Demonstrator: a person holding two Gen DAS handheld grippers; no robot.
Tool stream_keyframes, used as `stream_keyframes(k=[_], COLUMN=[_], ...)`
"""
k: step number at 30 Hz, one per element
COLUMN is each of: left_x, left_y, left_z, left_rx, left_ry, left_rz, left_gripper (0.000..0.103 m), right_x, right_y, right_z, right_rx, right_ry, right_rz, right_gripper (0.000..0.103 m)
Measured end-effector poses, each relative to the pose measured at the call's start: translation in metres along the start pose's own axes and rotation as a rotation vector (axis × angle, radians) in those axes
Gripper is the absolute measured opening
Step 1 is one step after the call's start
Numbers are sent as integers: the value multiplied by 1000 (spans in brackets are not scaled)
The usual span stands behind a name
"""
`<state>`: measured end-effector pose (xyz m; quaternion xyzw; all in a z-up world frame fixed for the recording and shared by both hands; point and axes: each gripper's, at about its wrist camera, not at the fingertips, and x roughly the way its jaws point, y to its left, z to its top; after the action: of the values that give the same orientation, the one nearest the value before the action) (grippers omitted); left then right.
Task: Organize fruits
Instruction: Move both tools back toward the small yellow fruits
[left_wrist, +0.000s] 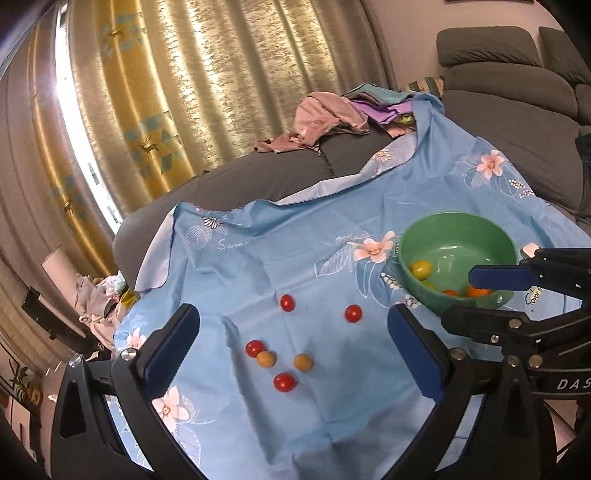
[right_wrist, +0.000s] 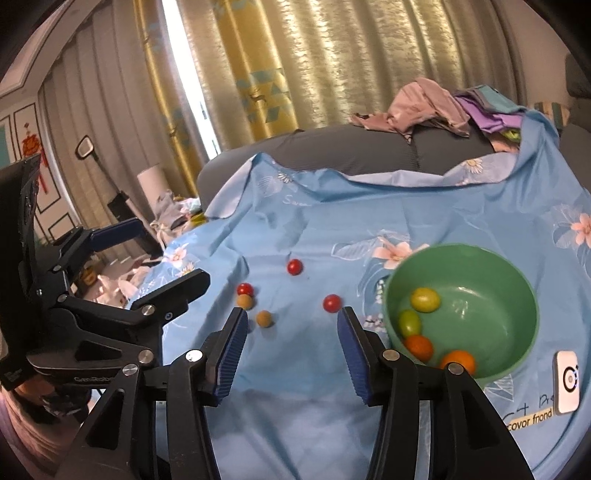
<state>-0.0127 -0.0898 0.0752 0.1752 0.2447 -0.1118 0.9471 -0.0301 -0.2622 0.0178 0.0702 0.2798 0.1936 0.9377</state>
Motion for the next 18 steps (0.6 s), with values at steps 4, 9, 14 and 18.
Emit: stream_keyframes(k=[4,9,14,18], left_x=[-1,1,4,11], left_y=[8,24,37,45], left_z=[-6,-15,-24,-33], left_rx=[-11,-43,-70,-89], left_ry=[6,24,45,71], left_rz=[23,39,48,52], left_gripper=[102,102,102,102], right_x=[4,12,21,30], right_y=[9,19,26,32], right_z=[1,3,3,4], right_rx=[-16,-32,-45,-55], right_ry=[10,28,47,66], right_rz=[4,8,16,22], right_gripper=[51,52,52,52])
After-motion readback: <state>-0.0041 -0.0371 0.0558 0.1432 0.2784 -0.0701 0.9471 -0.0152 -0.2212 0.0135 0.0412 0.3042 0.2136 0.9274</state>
